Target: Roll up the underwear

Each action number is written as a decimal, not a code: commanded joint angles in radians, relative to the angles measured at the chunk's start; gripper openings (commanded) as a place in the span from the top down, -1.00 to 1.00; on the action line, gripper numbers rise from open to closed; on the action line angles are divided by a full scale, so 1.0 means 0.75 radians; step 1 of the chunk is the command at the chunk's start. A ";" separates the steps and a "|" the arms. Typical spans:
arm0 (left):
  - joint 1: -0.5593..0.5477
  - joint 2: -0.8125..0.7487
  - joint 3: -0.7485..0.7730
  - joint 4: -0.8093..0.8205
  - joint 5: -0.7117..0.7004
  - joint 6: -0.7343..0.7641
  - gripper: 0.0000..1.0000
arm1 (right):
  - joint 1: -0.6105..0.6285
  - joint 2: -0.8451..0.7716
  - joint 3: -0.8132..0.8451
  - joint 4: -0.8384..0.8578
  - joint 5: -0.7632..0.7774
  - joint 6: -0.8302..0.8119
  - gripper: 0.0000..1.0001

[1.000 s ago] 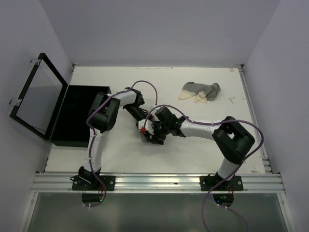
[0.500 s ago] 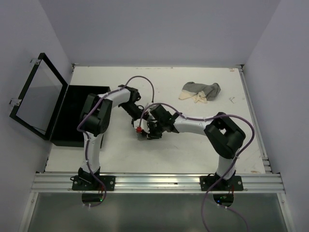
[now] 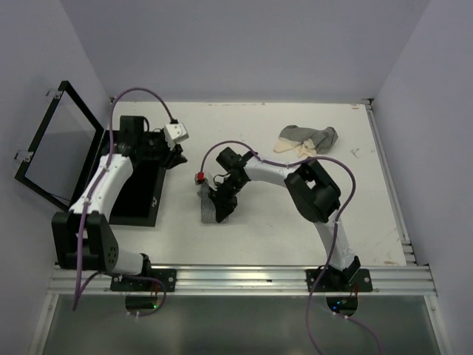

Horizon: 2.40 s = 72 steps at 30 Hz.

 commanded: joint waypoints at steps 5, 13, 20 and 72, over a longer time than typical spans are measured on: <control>-0.154 -0.363 -0.471 0.042 -0.143 0.331 0.09 | -0.102 0.384 0.220 -0.356 -0.302 0.145 1.00; -0.647 -0.564 -0.825 0.236 -0.417 0.260 0.03 | -0.159 0.566 0.326 -0.392 -0.357 0.239 1.00; -0.831 -0.498 -0.856 0.398 -0.570 0.272 -0.01 | -0.165 0.648 0.384 -0.446 -0.384 0.272 1.00; -0.480 1.122 0.518 -0.843 -0.111 0.448 1.00 | -0.209 -0.737 -0.450 0.323 0.313 -0.030 -0.40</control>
